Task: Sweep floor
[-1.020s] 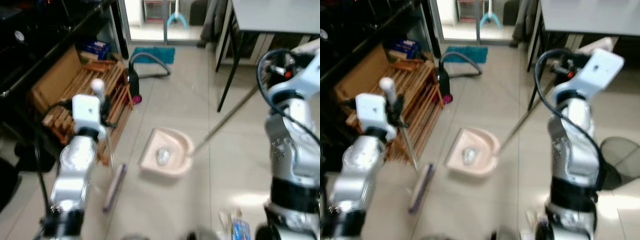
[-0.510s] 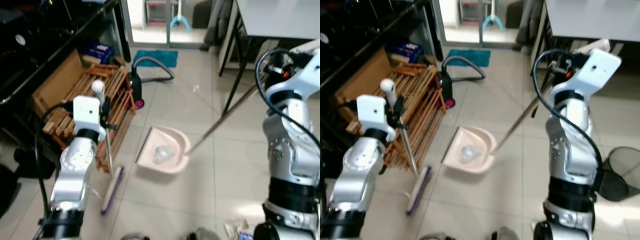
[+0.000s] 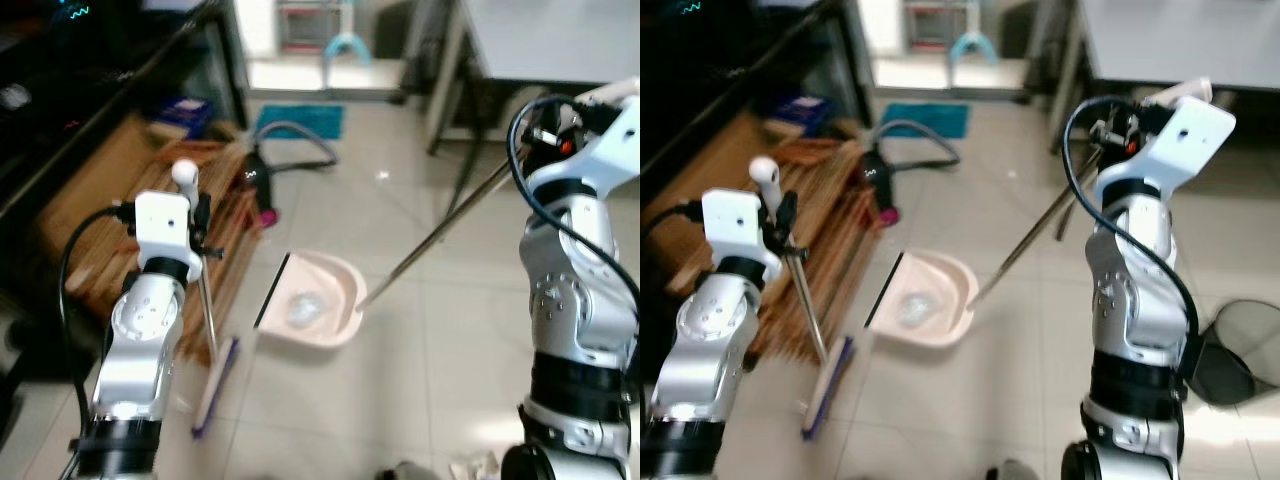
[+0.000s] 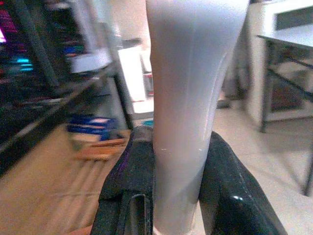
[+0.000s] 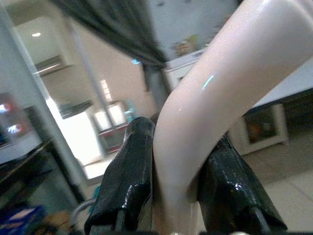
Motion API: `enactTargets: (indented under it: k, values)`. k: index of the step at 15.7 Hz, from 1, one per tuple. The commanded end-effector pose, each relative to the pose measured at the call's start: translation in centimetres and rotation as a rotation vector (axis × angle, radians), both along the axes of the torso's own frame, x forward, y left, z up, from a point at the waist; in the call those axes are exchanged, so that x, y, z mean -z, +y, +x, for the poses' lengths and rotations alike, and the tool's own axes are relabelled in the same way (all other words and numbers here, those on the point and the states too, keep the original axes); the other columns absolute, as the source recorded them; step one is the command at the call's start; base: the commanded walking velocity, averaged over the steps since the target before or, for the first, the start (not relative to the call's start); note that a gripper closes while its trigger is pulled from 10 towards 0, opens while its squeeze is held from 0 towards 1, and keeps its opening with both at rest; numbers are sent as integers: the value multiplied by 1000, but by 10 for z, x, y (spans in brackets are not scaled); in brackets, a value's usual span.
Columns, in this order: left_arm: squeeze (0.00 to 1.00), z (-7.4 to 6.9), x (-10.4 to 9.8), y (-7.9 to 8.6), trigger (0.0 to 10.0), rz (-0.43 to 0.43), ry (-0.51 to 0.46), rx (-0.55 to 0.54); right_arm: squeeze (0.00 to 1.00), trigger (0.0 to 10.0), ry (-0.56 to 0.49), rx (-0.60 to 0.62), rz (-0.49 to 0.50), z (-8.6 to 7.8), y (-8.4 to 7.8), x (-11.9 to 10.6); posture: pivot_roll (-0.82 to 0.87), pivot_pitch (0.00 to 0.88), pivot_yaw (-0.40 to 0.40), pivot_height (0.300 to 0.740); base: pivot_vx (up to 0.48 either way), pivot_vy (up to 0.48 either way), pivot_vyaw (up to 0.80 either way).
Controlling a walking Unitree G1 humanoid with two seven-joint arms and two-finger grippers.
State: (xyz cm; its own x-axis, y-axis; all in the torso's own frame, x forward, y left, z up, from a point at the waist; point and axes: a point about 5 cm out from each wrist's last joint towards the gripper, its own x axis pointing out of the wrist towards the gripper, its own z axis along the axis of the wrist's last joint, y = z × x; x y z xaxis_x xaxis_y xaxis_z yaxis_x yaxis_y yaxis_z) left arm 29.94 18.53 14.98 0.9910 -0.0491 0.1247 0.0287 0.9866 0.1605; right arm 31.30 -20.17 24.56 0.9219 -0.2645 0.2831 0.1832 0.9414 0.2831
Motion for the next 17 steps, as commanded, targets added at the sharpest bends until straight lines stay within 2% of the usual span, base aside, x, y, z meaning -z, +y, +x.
enactTargets:
  k: [1, 12, 17]
  values:
    - [0, 1, -10, -4, 10000, -2, -52, 22, 0, 10000, -75, 26, -13, -4, -4, -15, -22, 57, 53, 740, 386, 0, -638]
    - [0, 2, -8, -4, 10000, 0, -50, 23, 0, 10000, -80, 26, -14, -3, -5, -17, -23, 61, 55, 740, 389, 0, -619]
    - [0, 2, -8, -4, 10000, -1, -49, 22, 0, 10000, -87, 26, -25, -3, -5, -18, -22, 56, 54, 740, 389, 0, 0]
